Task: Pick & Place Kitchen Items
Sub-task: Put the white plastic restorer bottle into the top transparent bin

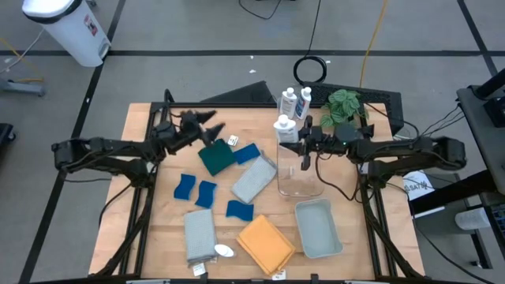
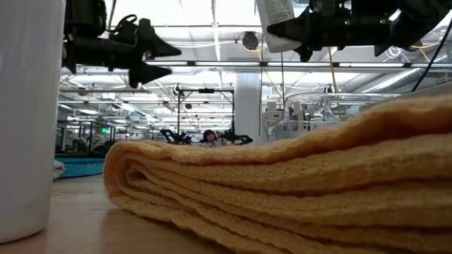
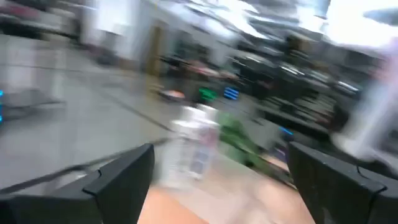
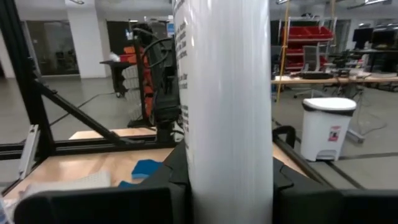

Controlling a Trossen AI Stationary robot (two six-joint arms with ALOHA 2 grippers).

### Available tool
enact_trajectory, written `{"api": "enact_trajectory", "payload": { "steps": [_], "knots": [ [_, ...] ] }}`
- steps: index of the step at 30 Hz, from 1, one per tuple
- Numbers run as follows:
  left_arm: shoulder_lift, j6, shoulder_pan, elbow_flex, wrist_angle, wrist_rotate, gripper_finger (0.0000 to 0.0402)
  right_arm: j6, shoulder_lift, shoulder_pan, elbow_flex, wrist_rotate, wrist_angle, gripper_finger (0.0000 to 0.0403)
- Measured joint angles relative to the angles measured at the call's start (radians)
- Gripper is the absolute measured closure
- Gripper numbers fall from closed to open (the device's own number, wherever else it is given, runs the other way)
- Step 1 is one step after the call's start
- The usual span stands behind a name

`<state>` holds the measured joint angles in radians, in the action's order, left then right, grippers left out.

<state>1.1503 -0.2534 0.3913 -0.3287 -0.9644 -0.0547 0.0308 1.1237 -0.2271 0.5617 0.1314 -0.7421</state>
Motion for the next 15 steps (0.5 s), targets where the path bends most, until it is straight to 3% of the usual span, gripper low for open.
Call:
{"api": "enact_trajectory", "payload": {
  "steps": [2,5,9,15],
  "knots": [
    [0.041,0.027,-0.02,-0.042,-0.01,0.113,0.0036,0.003,0.026,0.006,0.0,0.002,-0.017,0.0333],
    [0.142,0.078,-0.078,-0.125,-0.009,0.19,0.0036,0.003,0.069,0.014,0.0,0.001,-0.063,0.0333],
    [0.291,0.11,-0.148,-0.259,-0.028,0.212,0.0037,0.004,0.147,0.024,0.0,0.003,-0.149,0.0333],
    [0.458,0.173,-0.165,-0.432,-0.042,0.256,0.0037,0.011,0.261,0.029,0.001,0.004,-0.316,0.0333]
  ]
}}
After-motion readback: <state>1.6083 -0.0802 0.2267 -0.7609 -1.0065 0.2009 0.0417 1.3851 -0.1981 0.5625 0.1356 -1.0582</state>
